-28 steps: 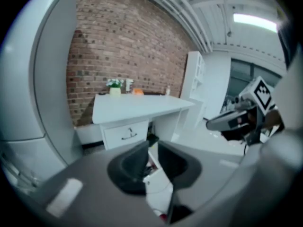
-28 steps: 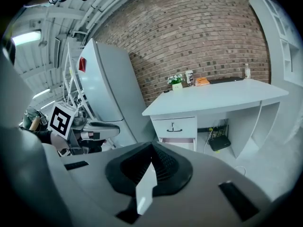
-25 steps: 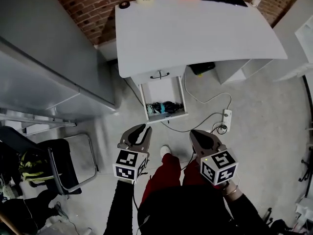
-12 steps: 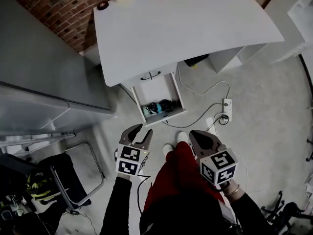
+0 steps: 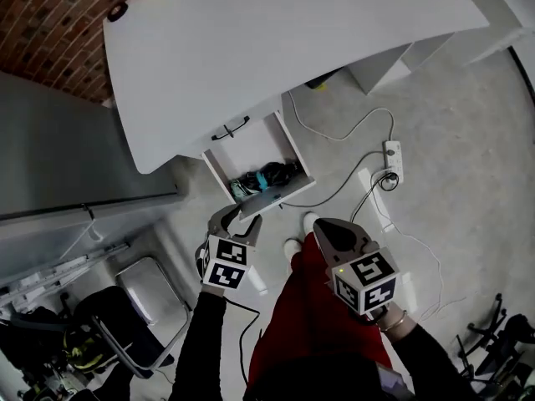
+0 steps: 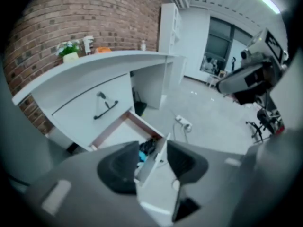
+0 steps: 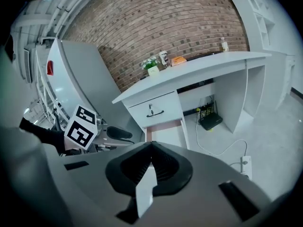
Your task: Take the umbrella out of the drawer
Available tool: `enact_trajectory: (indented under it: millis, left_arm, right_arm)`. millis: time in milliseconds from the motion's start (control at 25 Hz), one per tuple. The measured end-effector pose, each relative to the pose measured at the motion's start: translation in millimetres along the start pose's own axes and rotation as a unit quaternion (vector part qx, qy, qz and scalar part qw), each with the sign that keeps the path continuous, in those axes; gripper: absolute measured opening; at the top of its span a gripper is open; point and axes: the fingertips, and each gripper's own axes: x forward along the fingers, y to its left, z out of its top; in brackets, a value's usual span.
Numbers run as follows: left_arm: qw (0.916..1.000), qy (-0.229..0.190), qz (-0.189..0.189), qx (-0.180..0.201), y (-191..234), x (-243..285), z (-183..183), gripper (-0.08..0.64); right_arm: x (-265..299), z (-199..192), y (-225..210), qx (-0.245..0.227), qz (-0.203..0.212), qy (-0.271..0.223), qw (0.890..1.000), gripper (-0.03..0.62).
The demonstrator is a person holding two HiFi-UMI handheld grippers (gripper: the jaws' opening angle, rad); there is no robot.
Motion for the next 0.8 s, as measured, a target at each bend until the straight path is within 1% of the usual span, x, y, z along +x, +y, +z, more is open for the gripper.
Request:
enact_trajectory:
  millis: [240,440,680,800]
  left_arm:
    - [0.9993,0.032,-0.008,0.019,13,50,-12,0.185]
    - [0.9974,0.054,-0.012,0.046,24,86,-27,0.196]
    - [0.9912,0.092,-0.028,0.091,25,130,-50,0.206]
    - [0.9878,0.111,-0.036,0.104,25,152,-61,0.218]
  right_arm:
    - [39,-29,-23,0.023,-0.001,0.021,1.0,-0.002]
    - [72,-49,-34,0.032,0.0,0.031,0.999,-0.002]
    - [103,-69,-51,0.045,0.001,0.039,0.998,-0.002]
    - [117,-80,-60,0.05,0.002,0.047,0.998,-0.002]
